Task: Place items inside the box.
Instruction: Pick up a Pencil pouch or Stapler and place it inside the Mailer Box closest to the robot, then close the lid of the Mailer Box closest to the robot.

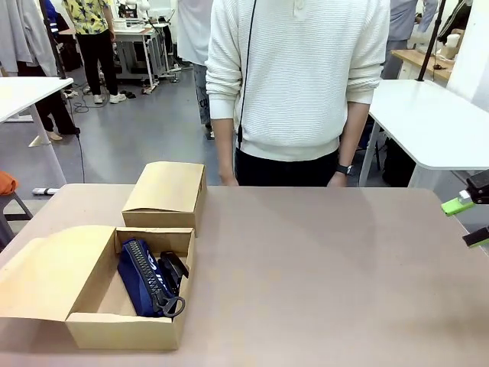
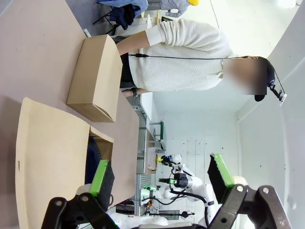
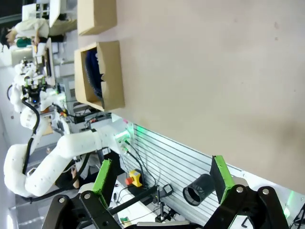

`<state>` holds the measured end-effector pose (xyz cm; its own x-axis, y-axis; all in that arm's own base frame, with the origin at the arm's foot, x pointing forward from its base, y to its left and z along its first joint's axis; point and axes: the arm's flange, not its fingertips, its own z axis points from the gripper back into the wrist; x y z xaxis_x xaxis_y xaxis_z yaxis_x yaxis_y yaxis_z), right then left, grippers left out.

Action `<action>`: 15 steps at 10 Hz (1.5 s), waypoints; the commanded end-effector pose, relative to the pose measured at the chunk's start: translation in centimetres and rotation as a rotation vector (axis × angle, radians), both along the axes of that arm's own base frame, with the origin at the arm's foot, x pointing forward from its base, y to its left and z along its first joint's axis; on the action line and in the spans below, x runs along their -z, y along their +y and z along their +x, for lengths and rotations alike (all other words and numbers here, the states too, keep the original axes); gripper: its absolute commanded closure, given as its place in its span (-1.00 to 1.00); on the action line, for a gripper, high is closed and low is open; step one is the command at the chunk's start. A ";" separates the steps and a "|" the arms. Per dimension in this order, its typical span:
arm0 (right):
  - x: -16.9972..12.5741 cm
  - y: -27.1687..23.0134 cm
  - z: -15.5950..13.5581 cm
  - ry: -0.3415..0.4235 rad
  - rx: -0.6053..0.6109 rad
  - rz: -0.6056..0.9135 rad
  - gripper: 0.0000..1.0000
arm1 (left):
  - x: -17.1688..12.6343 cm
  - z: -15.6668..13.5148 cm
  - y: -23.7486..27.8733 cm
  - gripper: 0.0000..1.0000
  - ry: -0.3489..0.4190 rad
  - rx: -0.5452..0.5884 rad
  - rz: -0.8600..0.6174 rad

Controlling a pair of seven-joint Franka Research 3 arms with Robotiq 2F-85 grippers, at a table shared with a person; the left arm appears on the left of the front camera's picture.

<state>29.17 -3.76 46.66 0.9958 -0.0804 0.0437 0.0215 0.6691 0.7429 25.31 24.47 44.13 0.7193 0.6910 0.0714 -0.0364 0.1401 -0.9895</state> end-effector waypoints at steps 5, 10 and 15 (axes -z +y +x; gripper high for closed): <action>0.0 -0.2 0.1 -0.023 -0.012 0.021 -1.00 | 0.0 -0.1 0.0 -1.00 -0.022 0.004 -0.001; 0.0 -0.2 0.1 -0.023 -0.012 0.021 -1.00 | 0.7 0.5 -5.0 -1.00 -0.525 0.291 0.425; 0.0 -0.2 0.1 -0.023 -0.012 0.021 -1.00 | 1.1 -1.0 -6.7 -1.00 -1.018 0.118 1.079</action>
<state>29.18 -3.82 46.68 0.9957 -0.0818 0.0440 0.0221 0.6686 0.7433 26.03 21.19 44.44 0.3799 0.0221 0.9248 0.7494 0.5788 -0.3217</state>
